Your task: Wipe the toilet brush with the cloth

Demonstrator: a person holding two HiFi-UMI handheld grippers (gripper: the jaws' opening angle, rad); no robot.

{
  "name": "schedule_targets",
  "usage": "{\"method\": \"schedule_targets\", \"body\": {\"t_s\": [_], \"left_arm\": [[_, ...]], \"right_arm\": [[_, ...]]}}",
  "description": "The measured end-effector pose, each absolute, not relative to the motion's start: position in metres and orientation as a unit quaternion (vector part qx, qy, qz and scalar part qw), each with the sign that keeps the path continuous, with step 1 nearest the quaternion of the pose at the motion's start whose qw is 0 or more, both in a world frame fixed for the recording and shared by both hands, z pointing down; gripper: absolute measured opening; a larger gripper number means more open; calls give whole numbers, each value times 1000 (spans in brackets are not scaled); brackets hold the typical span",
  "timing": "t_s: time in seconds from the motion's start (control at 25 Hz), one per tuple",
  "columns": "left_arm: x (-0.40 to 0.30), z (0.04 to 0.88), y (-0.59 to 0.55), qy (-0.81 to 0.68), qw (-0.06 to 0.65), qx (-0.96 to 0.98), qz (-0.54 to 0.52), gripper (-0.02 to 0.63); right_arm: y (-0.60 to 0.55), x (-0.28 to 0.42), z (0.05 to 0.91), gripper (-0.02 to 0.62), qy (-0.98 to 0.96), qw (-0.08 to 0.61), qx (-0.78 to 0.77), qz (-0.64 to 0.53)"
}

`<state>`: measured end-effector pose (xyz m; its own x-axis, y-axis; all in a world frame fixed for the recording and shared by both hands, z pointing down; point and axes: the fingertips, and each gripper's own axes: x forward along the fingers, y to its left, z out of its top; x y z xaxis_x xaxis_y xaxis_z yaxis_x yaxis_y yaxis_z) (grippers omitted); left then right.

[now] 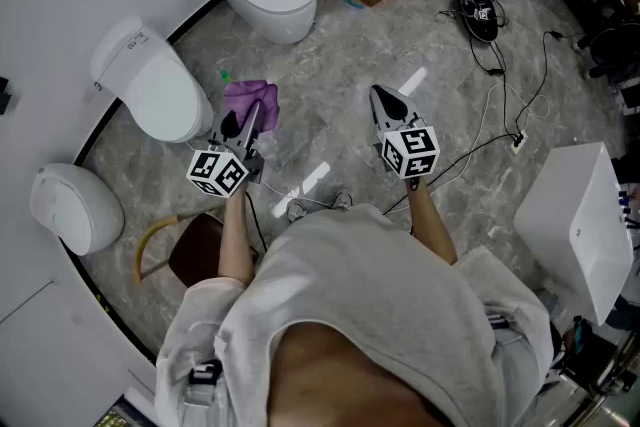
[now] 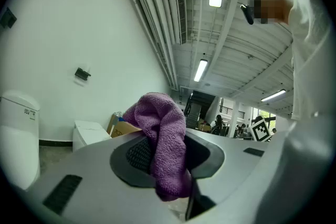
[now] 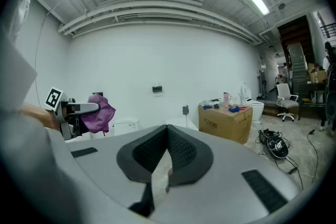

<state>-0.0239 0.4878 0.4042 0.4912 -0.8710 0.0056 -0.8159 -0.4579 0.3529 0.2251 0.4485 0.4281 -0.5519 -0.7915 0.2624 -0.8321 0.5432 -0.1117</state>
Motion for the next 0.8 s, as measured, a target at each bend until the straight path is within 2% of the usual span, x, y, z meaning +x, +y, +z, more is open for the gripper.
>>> {"method": "schedule_targets", "body": {"t_s": [0.8], "left_arm": [[37,411,464,-524,152,835,-73,132]], "right_arm": [[422,271,436,31,-893,88,427,109]]}}
